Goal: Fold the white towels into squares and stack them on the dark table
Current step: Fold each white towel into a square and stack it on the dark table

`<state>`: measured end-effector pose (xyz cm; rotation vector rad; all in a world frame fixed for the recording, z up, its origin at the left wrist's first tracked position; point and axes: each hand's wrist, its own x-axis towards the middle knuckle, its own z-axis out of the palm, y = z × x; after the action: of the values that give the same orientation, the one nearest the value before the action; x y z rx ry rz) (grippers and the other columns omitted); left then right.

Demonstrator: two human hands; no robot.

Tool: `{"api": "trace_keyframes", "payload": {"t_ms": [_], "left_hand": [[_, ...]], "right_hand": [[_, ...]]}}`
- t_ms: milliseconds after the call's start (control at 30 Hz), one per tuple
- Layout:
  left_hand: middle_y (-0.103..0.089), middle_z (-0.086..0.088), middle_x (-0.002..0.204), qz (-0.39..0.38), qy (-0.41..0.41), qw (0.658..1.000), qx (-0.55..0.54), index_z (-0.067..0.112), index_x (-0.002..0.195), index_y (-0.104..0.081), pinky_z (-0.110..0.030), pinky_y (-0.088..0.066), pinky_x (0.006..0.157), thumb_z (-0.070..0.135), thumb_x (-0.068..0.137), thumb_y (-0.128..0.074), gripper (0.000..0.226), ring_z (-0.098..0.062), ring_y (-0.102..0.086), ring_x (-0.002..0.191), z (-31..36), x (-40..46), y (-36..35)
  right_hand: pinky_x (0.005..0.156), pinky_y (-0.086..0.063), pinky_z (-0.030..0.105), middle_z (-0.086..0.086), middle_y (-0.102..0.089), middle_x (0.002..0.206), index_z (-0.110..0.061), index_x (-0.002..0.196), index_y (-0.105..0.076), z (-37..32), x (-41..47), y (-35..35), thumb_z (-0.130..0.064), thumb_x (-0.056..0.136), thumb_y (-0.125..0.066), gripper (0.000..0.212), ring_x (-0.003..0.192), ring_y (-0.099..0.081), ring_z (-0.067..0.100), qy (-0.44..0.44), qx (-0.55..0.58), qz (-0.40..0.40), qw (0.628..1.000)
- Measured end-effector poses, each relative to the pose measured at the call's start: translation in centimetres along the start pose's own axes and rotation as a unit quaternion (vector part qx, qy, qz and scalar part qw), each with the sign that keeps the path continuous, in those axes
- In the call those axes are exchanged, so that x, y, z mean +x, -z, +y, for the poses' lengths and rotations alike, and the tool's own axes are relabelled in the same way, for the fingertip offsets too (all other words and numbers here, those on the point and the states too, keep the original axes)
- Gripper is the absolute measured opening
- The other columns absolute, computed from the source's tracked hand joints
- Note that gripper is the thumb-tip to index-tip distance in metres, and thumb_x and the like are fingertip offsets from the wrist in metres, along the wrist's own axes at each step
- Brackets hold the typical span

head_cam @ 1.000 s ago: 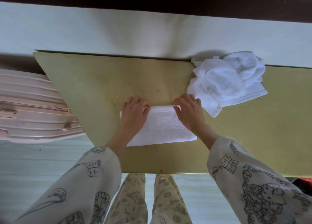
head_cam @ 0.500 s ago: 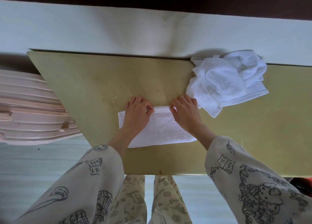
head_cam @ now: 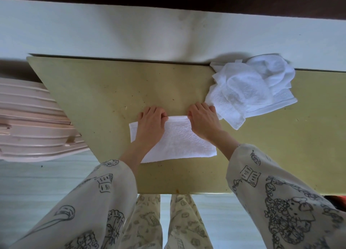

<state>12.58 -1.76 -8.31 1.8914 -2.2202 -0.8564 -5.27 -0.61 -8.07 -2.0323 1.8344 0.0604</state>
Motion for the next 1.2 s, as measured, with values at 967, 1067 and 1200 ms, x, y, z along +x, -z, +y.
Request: {"api": "trace_keyframes", "payload": {"t_ms": [967, 1067, 1200], "left_hand": [[-0.027, -0.009, 0.151, 0.05, -0.163, 0.963, 0.208, 0.024, 0.144, -0.031, -0.055, -0.018, 0.112, 0.046, 0.093, -0.031, 0.056, -0.03, -0.023, 0.141, -5.1, -5.1, -3.4], [-0.026, -0.011, 0.152, 0.043, -0.162, 0.963, 0.212, 0.023, 0.145, -0.027, -0.055, -0.016, 0.113, 0.046, 0.094, -0.029, 0.056, -0.03, -0.021, 0.141, -5.0, -5.0, -3.3], [-0.025, -0.016, 0.151, 0.034, -0.15, 0.975, 0.159, 0.017, 0.144, -0.024, -0.048, -0.012, 0.115, 0.039, 0.098, -0.018, 0.052, -0.03, -0.019, 0.14, -4.7, -5.3, -2.5]], "right_hand": [[0.117, -0.008, 0.042, 0.016, -0.026, 0.152, -0.017, 0.146, -0.024, 0.1, -5.8, -6.0, -0.051, 0.093, -0.026, 0.062, 0.142, -0.016, 0.027, 0.015, -0.07, 0.071, 0.995], [0.116, -0.006, 0.041, 0.017, -0.026, 0.152, -0.017, 0.146, -0.023, 0.0, -5.7, -6.0, -0.051, 0.093, -0.025, 0.062, 0.142, -0.016, 0.027, 0.009, -0.079, 0.065, 0.995], [0.115, -0.008, 0.042, 0.017, -0.028, 0.151, -0.016, 0.145, -0.025, -0.1, -5.8, -5.7, -0.049, 0.093, -0.025, 0.061, 0.14, -0.024, 0.03, 0.007, -0.085, 0.064, 0.994]]}}
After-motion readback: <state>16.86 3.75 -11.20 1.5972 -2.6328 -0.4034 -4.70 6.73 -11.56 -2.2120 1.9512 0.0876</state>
